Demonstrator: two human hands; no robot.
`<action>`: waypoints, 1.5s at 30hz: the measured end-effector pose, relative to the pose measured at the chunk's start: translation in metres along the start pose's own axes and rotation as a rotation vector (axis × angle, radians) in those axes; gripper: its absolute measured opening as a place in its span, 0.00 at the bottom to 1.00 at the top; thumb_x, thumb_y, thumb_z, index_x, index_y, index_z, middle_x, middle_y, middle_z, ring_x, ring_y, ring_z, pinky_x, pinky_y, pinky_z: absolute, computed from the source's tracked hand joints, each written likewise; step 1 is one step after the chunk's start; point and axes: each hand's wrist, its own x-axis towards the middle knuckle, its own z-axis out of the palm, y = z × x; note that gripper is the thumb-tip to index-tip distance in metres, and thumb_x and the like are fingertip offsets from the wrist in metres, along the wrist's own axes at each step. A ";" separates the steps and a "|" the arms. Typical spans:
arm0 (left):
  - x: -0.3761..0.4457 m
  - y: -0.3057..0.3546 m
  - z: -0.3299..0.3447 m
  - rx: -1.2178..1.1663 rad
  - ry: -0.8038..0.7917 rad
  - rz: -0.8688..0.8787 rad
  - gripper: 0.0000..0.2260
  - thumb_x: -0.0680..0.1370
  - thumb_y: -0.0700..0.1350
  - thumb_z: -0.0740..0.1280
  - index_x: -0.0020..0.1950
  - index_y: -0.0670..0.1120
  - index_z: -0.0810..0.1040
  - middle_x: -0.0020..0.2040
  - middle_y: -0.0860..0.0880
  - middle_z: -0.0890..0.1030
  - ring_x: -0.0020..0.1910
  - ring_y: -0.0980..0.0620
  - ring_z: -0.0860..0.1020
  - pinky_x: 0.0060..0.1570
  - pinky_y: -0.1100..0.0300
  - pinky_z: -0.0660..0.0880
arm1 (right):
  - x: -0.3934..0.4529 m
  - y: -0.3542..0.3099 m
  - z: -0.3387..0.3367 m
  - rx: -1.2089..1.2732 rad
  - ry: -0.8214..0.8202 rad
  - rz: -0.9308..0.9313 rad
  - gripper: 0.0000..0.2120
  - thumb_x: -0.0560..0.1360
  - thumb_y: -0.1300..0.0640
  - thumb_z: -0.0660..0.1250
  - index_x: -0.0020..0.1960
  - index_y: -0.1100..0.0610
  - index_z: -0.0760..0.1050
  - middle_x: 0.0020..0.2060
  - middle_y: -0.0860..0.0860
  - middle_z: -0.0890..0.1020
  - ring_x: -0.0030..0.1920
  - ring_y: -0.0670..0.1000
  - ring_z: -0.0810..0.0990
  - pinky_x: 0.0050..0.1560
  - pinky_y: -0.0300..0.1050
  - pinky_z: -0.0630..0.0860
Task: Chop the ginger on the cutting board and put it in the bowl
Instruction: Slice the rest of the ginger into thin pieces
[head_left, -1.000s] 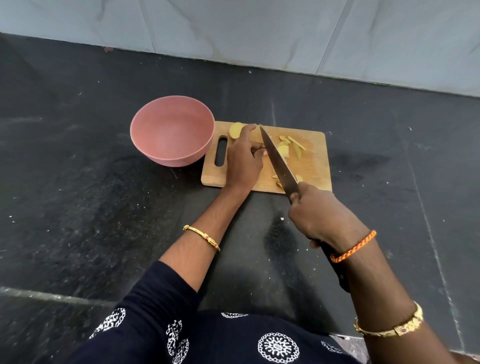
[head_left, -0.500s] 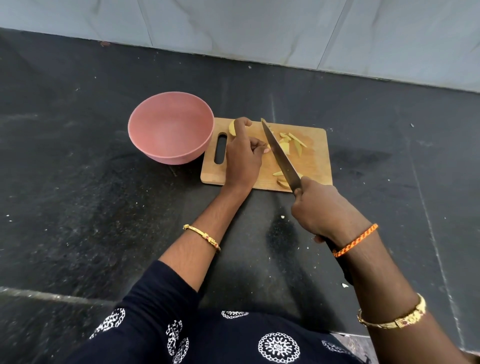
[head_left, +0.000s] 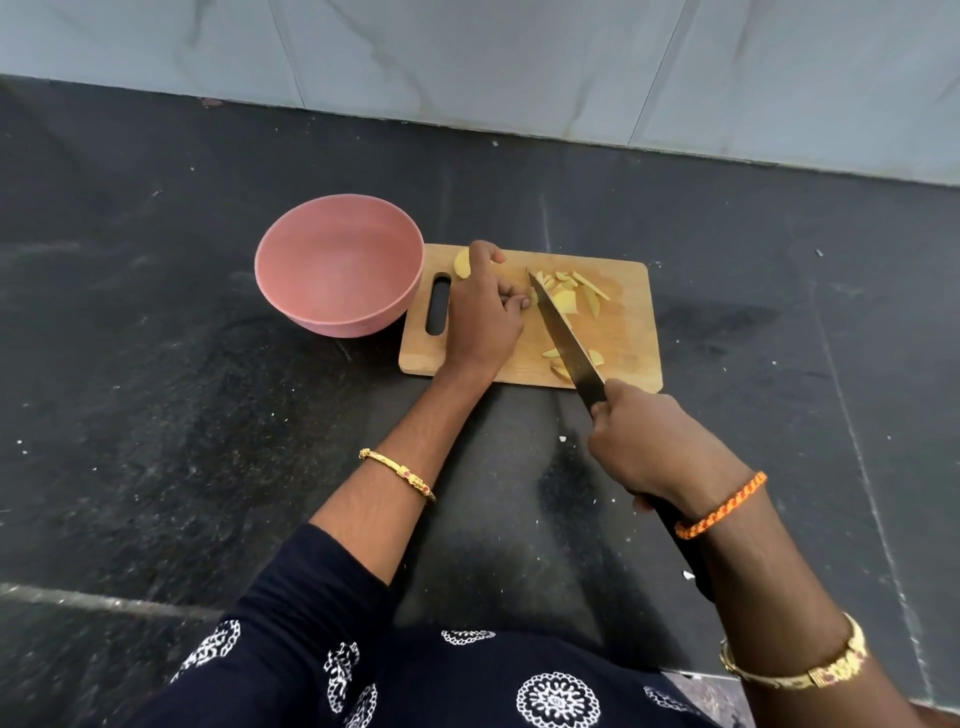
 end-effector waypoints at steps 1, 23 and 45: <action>0.001 0.000 0.000 0.016 -0.029 -0.002 0.16 0.73 0.35 0.69 0.59 0.42 0.69 0.42 0.50 0.80 0.41 0.58 0.78 0.40 0.75 0.71 | -0.003 0.001 0.000 0.007 0.000 0.000 0.11 0.80 0.57 0.53 0.61 0.57 0.67 0.43 0.54 0.73 0.46 0.57 0.78 0.50 0.55 0.80; 0.045 0.026 -0.015 0.225 -0.418 0.276 0.29 0.79 0.57 0.45 0.33 0.46 0.80 0.37 0.47 0.80 0.51 0.56 0.72 0.63 0.51 0.55 | -0.036 0.026 -0.001 0.169 0.041 -0.101 0.13 0.82 0.54 0.52 0.64 0.53 0.67 0.36 0.48 0.70 0.31 0.45 0.72 0.32 0.39 0.74; -0.045 0.014 0.003 0.221 -0.393 0.241 0.14 0.73 0.44 0.72 0.56 0.42 0.80 0.50 0.47 0.77 0.52 0.51 0.74 0.53 0.62 0.69 | -0.003 0.076 0.012 0.407 0.288 -0.058 0.11 0.80 0.53 0.54 0.42 0.54 0.69 0.32 0.52 0.75 0.25 0.50 0.73 0.19 0.37 0.68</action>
